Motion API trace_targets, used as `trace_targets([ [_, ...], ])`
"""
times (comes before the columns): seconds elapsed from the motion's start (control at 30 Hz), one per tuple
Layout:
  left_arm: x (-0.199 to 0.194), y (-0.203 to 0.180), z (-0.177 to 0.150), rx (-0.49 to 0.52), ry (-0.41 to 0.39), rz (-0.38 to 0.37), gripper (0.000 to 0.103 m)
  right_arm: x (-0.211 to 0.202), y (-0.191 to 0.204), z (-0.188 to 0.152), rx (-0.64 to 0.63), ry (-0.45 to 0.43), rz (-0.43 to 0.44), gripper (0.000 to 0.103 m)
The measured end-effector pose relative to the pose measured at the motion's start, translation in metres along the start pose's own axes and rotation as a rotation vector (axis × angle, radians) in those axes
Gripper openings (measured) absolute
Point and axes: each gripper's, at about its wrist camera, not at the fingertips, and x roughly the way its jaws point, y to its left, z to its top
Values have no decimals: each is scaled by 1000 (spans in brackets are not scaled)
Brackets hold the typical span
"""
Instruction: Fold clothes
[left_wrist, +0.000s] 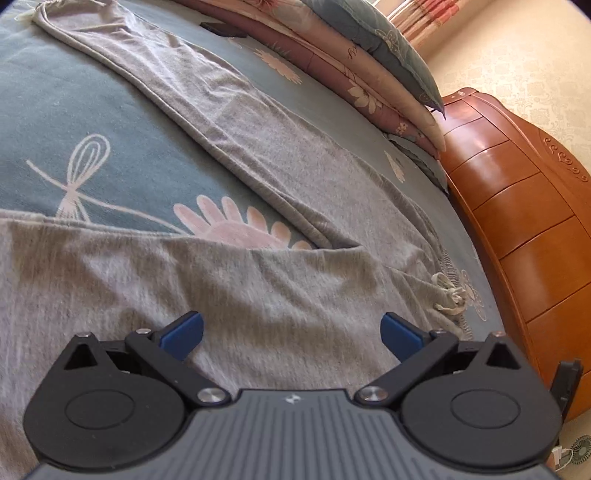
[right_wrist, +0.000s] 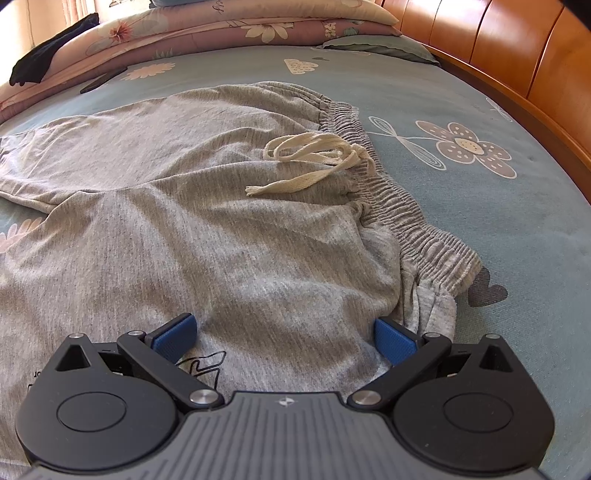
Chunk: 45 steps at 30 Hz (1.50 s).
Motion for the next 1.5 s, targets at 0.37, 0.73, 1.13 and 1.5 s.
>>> trace_targets([
  [0.37, -12, -7, -18, 36, 71, -10, 101, 1, 4, 0, -14, -3, -13, 103],
  [0.73, -57, -35, -57, 40, 141, -122, 102, 1, 7, 1, -19, 0, -16, 103],
  [1.13, -61, -15, -103, -14, 145, -123, 102, 3, 1, -4, 6, -12, 11, 103],
  [1.5, -64, -48, -133, 210, 124, -51, 102, 4, -1, -7, 26, -33, 22, 103],
])
